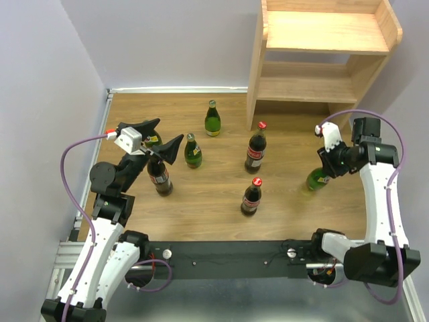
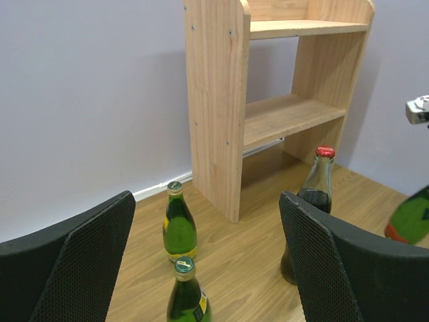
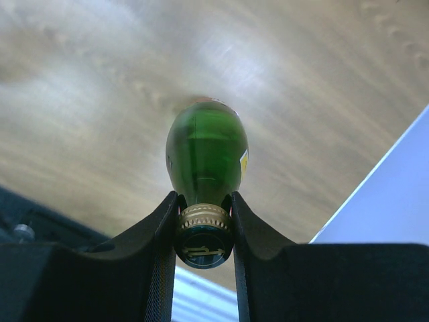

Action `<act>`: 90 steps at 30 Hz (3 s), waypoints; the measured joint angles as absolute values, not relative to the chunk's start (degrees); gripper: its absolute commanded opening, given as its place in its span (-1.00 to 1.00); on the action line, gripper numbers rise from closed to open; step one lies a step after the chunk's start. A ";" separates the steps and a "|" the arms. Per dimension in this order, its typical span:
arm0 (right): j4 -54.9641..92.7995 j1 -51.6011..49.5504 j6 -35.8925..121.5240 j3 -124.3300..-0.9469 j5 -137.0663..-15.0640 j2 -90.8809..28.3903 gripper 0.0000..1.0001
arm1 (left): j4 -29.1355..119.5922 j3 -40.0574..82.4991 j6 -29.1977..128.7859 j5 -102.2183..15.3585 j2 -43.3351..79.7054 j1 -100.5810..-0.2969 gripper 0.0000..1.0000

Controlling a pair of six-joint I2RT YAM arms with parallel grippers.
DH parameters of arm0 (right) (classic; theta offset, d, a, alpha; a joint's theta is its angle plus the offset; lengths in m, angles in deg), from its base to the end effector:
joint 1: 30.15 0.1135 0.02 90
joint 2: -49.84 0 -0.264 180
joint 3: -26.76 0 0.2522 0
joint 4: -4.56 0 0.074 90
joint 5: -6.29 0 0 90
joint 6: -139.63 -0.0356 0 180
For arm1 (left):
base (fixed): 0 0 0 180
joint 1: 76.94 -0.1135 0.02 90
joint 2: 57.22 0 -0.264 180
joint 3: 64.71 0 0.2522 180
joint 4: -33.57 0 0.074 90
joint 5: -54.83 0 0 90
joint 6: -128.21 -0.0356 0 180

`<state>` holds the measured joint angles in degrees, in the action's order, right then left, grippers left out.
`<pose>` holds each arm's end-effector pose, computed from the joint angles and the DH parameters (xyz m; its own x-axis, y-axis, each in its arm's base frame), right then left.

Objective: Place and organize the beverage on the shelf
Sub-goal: Move the drink to the center of the board.

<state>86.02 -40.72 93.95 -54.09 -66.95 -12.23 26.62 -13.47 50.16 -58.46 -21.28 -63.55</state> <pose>0.1835 -0.0238 0.3319 -0.6567 -0.5580 -0.5074 -0.5776 0.8047 -0.1374 0.1410 -0.0480 0.3754 0.2426 -0.2533 -0.9365 0.6327 0.7731 -0.0452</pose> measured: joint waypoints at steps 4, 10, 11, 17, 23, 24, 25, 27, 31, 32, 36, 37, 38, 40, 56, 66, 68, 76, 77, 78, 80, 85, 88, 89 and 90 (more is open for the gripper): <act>82.13 -40.72 92.24 -55.60 -67.35 -16.12 -0.99 | 26.62 -13.47 50.05 -58.46 -21.30 -63.55 0.92; 76.76 -40.72 90.08 -58.25 -68.20 -24.40 -0.99 | 26.64 -13.47 50.01 -58.46 -21.39 -63.55 0.92; 76.10 -40.72 89.95 -58.77 -68.22 -25.71 -0.99 | 26.62 -13.47 50.01 -58.44 -21.39 -63.55 0.92; 72.52 -40.72 88.74 -64.13 -68.29 -34.08 -0.99 | 26.62 -13.47 50.01 -58.44 -21.39 -63.55 0.92; 69.35 -40.72 87.93 -68.45 -68.40 -40.23 -0.98 | 26.64 -13.47 50.01 -58.46 -21.39 -63.55 0.92; 69.11 -40.72 87.80 -68.89 -68.46 -40.73 -0.97 | 26.62 -13.47 49.98 -58.44 -21.36 -63.55 0.92; 68.87 -40.72 87.67 -69.42 -68.46 -41.34 -0.92 | 26.64 -13.47 49.98 -58.44 -21.36 -63.55 0.92; 68.01 -40.72 87.30 -70.68 -68.46 -42.83 -0.85 | 26.62 -13.47 49.98 -58.44 -21.36 -63.55 0.92; 66.05 -40.72 87.02 -71.69 -68.53 -44.29 -0.29 | 26.64 -13.47 49.98 -58.44 -21.36 -63.55 0.92; 65.57 -40.72 86.93 -71.86 -68.57 -44.62 -0.13 | 26.64 -13.47 49.98 -58.44 -21.34 -63.53 0.92; 63.31 -40.72 86.58 -72.04 -68.77 -45.41 0.49 | 26.64 -13.47 49.96 -58.44 -21.21 -63.42 0.92; 62.51 -40.72 86.60 -72.04 -68.99 -45.67 0.62 | 26.64 -13.47 49.96 -58.44 -21.21 -63.42 0.92; 61.61 -40.72 86.19 -72.04 -69.40 -46.02 0.70 | 26.64 -13.47 49.96 -58.46 -21.21 -63.42 0.92; 60.25 -40.74 85.38 -72.02 -69.68 -46.74 0.74 | 26.64 -13.47 49.96 -58.44 -21.21 -63.42 0.92; 51.29 -40.76 80.87 -64.28 -69.99 -37.93 0.82 | 26.64 -13.47 49.96 -58.44 -21.23 -63.31 0.92; 38.88 -42.64 75.89 -47.34 -69.47 -23.57 0.86 | 26.64 -13.47 49.90 -58.46 -21.76 -63.31 0.92; 37.06 -44.59 74.69 -43.91 -67.87 -22.76 0.86 | 26.64 -13.47 49.79 -58.46 -21.95 -63.31 0.92; 30.77 -55.15 75.10 -35.30 -53.71 -22.46 0.87 | 26.64 -13.47 49.74 -58.48 -22.09 -63.29 0.92; 30.14 -55.95 75.85 -34.36 -51.52 -22.48 0.87 | 26.62 -13.47 49.77 -58.48 -22.11 -63.29 0.92; 29.37 -57.05 77.18 -33.29 -48.64 -22.61 0.87 | 26.62 -13.47 49.77 -58.48 -22.13 -63.29 0.92; 28.23 -57.72 79.39 -32.06 -44.53 -23.05 0.87 | 26.62 -13.47 49.77 -58.48 -22.17 -63.29 0.92; 24.30 -57.70 82.97 -31.91 -37.53 -28.23 0.86 | 26.62 -13.47 49.74 -58.50 -22.20 -63.18 0.92; 22.29 -57.75 84.57 -32.65 -35.78 -34.30 0.86 | 26.62 -13.47 49.61 -58.50 -22.20 -63.05 0.92; 21.87 -57.75 84.83 -33.02 -35.57 -35.88 0.86 | 26.62 -13.47 49.59 -58.48 -22.20 -63.00 0.92; 21.22 -57.75 85.29 -33.35 -35.44 -37.76 0.86 | 26.62 -13.47 49.55 -58.50 -22.20 -62.96 0.92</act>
<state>21.22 -57.75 85.29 -33.35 -35.44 -37.76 26.62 -13.47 49.55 -58.50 -22.20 -62.96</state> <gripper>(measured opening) 0.930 0.960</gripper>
